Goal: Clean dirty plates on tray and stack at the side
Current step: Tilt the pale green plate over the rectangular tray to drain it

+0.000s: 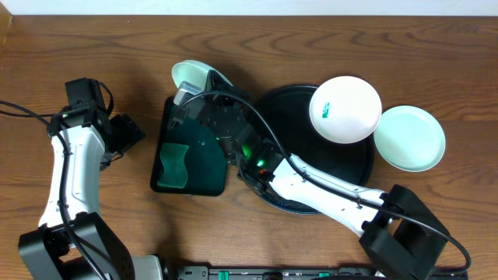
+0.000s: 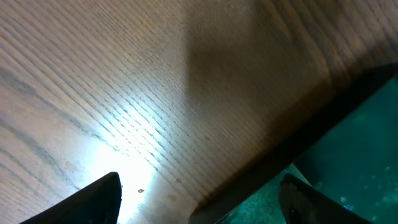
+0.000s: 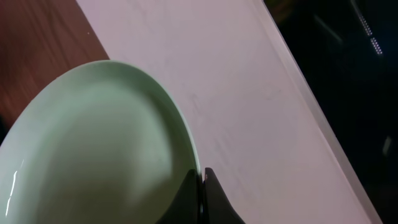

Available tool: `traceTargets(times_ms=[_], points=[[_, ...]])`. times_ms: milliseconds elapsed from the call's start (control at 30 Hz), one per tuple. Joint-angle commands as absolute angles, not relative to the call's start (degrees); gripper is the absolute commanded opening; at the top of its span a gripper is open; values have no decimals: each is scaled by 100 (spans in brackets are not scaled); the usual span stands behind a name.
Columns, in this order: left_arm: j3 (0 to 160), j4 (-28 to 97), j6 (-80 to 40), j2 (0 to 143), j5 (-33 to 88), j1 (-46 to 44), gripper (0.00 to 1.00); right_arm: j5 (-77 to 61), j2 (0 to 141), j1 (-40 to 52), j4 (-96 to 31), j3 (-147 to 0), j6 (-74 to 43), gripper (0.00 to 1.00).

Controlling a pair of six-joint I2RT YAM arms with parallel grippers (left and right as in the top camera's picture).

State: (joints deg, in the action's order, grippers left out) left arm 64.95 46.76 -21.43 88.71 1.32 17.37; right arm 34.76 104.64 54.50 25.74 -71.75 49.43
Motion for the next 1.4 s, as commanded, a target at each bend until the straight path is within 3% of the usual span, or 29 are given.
traceTargets(times_ms=[0,733,1367], points=[[6598,4711,-2174,8807,97,1763,81,3531,10460,5487,2617,-7303,5207,1],[6598,4711,-2171,8807,97,1763,81,3629,10460,5496,2749,-7303,5555,1],[6598,4711,-2174,8807,97,1761,81,3898,10460,5513,2899,-7303,4696,1]])
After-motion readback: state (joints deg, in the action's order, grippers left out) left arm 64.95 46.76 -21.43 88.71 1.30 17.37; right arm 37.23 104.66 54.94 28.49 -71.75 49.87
